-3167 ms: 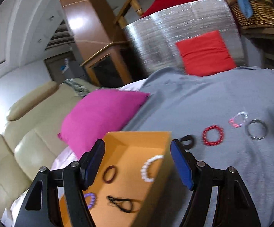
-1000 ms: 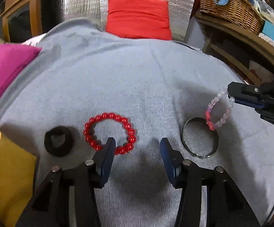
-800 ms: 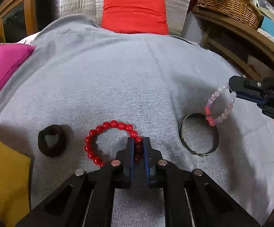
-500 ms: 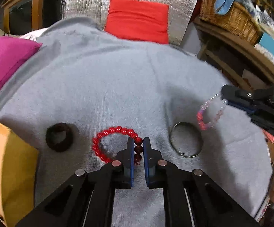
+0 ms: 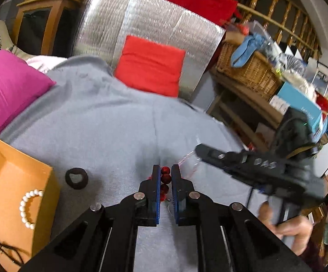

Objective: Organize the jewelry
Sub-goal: 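Carry the red and pink-white bracelets over the orange box with both tools, then open both tools to drop the red and pink-white bracelets into the box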

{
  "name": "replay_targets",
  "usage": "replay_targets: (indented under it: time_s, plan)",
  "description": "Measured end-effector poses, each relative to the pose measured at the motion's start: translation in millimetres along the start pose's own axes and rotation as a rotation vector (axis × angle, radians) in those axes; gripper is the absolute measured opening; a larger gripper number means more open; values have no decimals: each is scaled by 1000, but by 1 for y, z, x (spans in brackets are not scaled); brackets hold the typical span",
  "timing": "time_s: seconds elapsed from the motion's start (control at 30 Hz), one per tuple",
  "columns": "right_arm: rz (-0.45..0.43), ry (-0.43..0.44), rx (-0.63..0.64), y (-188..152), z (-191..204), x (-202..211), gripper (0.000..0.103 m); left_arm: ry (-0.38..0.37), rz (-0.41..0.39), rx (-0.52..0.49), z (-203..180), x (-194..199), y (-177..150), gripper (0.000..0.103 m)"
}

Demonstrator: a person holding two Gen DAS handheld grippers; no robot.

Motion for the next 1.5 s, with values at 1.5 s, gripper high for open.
replay_targets:
  time_s: [1.5]
  plan:
    - [360,186,319,-118,206,-154,9,383,90,289,172,138,-141,9]
Point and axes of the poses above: each gripper's, at about its wrist camera, not at the fingertips, and x roughly against the way its jaws point, z to its left, y to its top, the point moved 2 cm from there along -x, roughly the way its jaws point, and after that the axes turned 14 degrees about z, right-handed, at the moved point
